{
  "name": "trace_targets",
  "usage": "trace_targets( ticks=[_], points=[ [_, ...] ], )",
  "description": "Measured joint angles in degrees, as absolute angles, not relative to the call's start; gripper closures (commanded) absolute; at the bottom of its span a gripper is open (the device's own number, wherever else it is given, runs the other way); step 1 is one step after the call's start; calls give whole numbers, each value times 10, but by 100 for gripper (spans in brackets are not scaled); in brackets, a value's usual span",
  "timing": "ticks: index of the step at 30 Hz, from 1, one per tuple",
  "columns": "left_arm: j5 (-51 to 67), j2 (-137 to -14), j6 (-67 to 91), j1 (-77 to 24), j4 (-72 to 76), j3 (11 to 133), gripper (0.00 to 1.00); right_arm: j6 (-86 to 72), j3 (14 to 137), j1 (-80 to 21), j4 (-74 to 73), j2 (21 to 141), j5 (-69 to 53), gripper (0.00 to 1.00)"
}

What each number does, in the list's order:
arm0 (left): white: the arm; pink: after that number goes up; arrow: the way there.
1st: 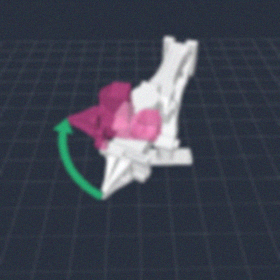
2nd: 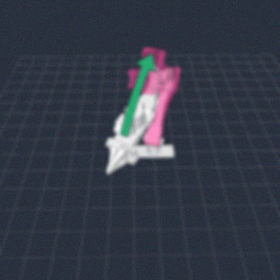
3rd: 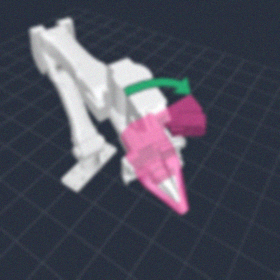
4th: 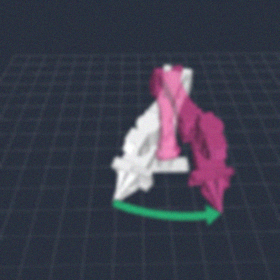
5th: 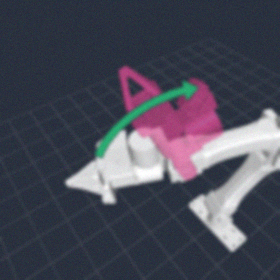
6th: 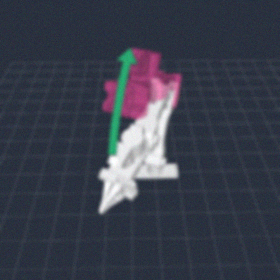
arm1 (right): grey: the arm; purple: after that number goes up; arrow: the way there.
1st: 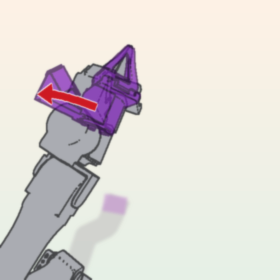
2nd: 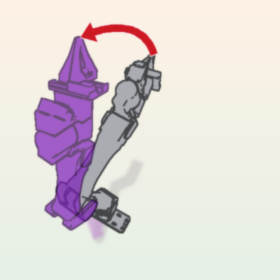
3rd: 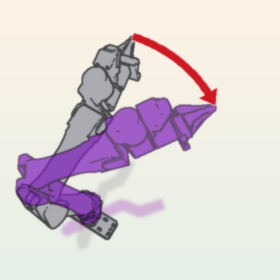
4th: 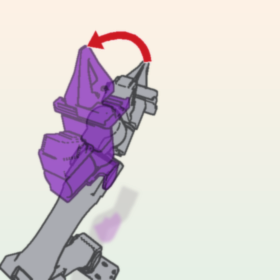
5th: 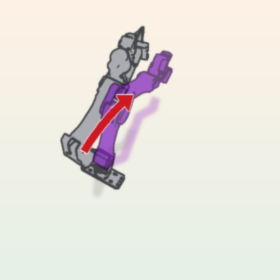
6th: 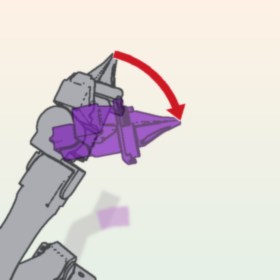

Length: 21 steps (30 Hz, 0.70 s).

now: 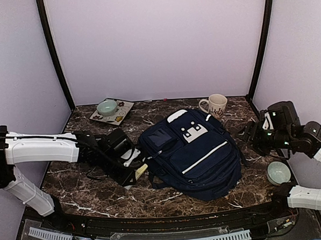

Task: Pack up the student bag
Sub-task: Pick up the pen at the center of the board.

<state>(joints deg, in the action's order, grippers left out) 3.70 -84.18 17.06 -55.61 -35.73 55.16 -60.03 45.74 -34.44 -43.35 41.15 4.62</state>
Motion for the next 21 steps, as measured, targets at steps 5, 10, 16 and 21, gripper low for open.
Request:
trace_targets(
  ticks=[5,10,16,21],
  points=[
    [12,-815,171,-561,-337,555,100,-601,460,-344,-434,407,40,28],
    [-8,-786,156,-560,-303,557,100,-600,462,-344,-442,401,41,27],
    [-15,-772,86,-561,-276,587,100,-594,470,-344,-463,386,45,27],
    [-11,-764,4,-562,-258,620,100,-590,470,-344,-477,367,51,26]
  ],
)
